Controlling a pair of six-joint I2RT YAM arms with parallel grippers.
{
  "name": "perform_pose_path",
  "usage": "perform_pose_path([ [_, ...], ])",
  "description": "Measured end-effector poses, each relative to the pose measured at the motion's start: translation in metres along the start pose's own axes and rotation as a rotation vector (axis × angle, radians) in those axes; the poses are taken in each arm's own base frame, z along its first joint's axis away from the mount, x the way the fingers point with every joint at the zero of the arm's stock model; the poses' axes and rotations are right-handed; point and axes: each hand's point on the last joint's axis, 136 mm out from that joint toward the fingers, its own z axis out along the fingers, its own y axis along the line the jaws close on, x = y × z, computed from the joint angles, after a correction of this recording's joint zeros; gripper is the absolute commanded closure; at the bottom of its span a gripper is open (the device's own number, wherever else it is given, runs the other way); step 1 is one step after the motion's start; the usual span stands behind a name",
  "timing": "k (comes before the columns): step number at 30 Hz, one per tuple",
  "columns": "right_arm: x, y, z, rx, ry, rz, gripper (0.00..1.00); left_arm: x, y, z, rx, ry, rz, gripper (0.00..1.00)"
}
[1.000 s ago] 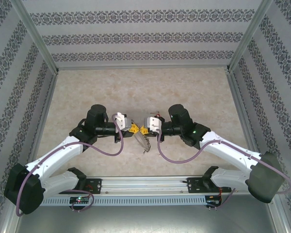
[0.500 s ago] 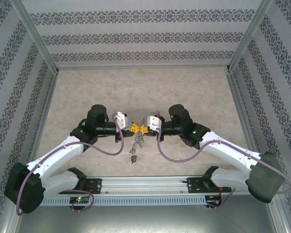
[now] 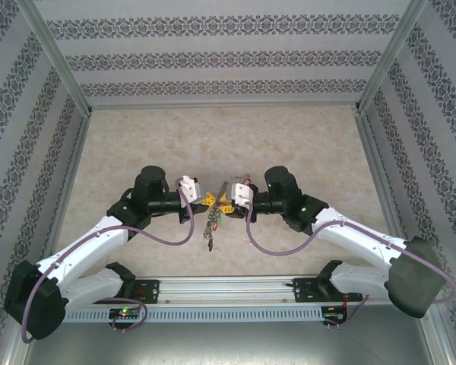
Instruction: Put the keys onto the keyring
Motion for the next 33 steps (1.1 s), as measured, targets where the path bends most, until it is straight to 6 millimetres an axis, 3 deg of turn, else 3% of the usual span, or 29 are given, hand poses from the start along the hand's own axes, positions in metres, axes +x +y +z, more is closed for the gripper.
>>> perform_pose_path([
  [9, 0.014, -0.002, 0.000, 0.026, 0.024, 0.033, 0.49, 0.004, 0.010, -0.020, -0.134, 0.071, 0.104, 1.00],
  [14, 0.024, -0.039, 0.004, 0.211, 0.075, 0.199, 0.48, 0.020, 0.024, -0.032, -0.217, 0.179, 0.093, 1.00],
  [21, 0.055, -0.098, 0.012, 0.528, 0.141, 0.688, 0.53, 0.027, 0.068, -0.075, -0.423, 0.307, 0.045, 1.00],
  [24, 0.069, -0.104, 0.030, 0.561, 0.180, 0.828, 0.54, 0.034, 0.084, -0.101, -0.528, 0.354, 0.012, 1.00],
  [29, 0.091, -0.105, 0.080, 0.491, 0.272, 0.962, 0.60, 0.046, 0.104, -0.145, -0.714, 0.411, -0.064, 1.00],
  [33, 0.102, -0.095, 0.115, 0.412, 0.331, 0.969, 0.60, 0.052, 0.113, -0.163, -0.813, 0.430, -0.136, 1.00],
])
